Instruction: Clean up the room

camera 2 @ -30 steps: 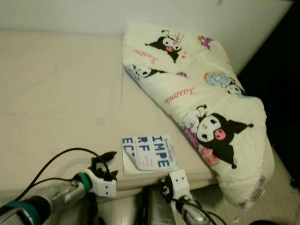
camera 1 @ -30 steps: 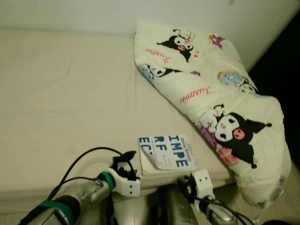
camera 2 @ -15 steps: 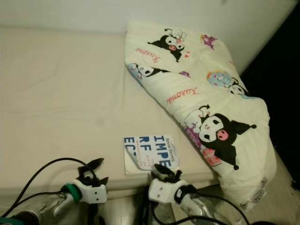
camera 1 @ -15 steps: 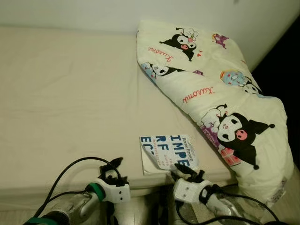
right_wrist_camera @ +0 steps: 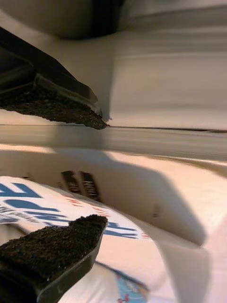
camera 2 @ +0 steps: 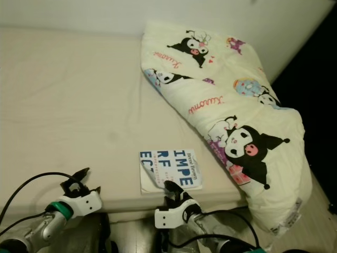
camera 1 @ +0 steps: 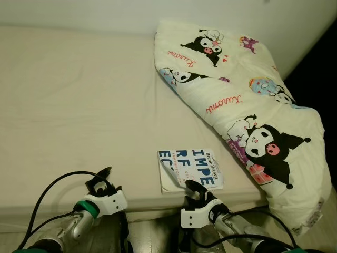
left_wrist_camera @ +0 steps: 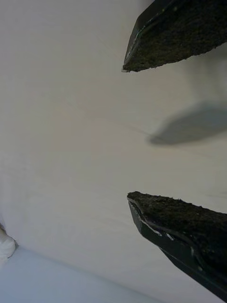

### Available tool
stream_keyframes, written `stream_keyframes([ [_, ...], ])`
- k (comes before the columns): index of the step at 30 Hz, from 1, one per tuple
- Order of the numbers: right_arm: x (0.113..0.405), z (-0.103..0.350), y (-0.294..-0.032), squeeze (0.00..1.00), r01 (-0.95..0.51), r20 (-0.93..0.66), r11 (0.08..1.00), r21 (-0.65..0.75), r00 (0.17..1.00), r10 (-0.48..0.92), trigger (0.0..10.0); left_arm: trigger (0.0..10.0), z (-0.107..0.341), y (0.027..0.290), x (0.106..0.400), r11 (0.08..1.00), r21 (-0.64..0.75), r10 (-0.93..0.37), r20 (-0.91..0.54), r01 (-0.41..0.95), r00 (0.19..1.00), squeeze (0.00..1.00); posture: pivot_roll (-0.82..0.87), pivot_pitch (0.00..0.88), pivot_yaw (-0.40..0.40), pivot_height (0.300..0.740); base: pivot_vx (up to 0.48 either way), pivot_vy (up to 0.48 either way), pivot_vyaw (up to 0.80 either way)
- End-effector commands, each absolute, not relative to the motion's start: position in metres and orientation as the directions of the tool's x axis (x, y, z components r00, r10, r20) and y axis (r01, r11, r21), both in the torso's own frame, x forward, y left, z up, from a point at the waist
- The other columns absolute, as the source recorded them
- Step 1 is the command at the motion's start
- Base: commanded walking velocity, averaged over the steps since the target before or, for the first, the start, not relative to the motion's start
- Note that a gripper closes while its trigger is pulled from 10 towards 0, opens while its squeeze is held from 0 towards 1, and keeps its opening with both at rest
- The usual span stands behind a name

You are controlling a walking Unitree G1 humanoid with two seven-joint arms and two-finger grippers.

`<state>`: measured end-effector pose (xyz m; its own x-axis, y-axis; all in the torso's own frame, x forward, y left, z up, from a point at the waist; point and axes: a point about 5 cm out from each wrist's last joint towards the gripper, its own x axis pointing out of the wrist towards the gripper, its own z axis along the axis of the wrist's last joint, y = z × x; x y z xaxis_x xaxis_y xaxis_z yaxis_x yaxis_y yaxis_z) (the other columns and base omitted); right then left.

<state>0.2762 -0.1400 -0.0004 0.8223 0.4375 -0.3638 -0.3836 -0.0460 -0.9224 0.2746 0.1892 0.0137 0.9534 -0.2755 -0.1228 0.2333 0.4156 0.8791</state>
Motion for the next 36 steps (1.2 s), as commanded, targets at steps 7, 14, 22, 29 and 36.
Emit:
stream_keyframes([
  [7, 0.272, -0.010, -0.150, 0.00, -0.362, -0.361, -0.071, -0.929, 0.852, 0.379, 10.0, 10.0, 0.007, 0.189, 0.266, 0.434, 0.863, -0.267, -0.150, 0.257, 0.952, 0.00, 0.01, 0.190, -0.041, 0.616, 0.000, 0.000, 0.00],
  [14, 0.263, -0.021, -0.146, 0.00, -0.382, -0.399, -0.125, -0.916, 0.830, 0.390, 10.0, 10.0, 0.006, 0.187, 0.265, 0.452, 0.854, -0.263, -0.147, 0.256, 0.954, 0.00, 0.01, 0.213, -0.047, 0.616, 0.000, 0.000, 0.00],
  [22, 0.263, -0.024, -0.138, 0.00, -0.384, -0.428, -0.188, -0.904, 0.814, 0.392, 10.0, 10.0, -0.001, 0.182, 0.256, 0.472, 0.841, -0.259, -0.155, 0.265, 0.953, 0.00, 0.01, 0.234, -0.056, 0.616, 0.000, 0.000, 0.00],
  [29, 0.284, -0.006, -0.143, 0.00, -0.315, -0.317, -0.056, -0.947, 0.896, 0.311, 10.0, 10.0, -0.001, 0.184, 0.254, 0.490, 0.835, -0.239, -0.146, 0.249, 0.960, 0.00, 0.03, 0.237, -0.067, 0.616, 0.000, 0.000, 0.00],
  [36, 0.290, 0.002, -0.153, 0.00, -0.280, -0.274, -0.026, -0.960, 0.911, 0.309, 10.0, 10.0, -0.001, 0.184, 0.253, 0.489, 0.836, -0.236, -0.148, 0.249, 0.960, 0.00, 0.02, 0.235, -0.067, 0.616, 0.000, 0.000, 0.00],
])
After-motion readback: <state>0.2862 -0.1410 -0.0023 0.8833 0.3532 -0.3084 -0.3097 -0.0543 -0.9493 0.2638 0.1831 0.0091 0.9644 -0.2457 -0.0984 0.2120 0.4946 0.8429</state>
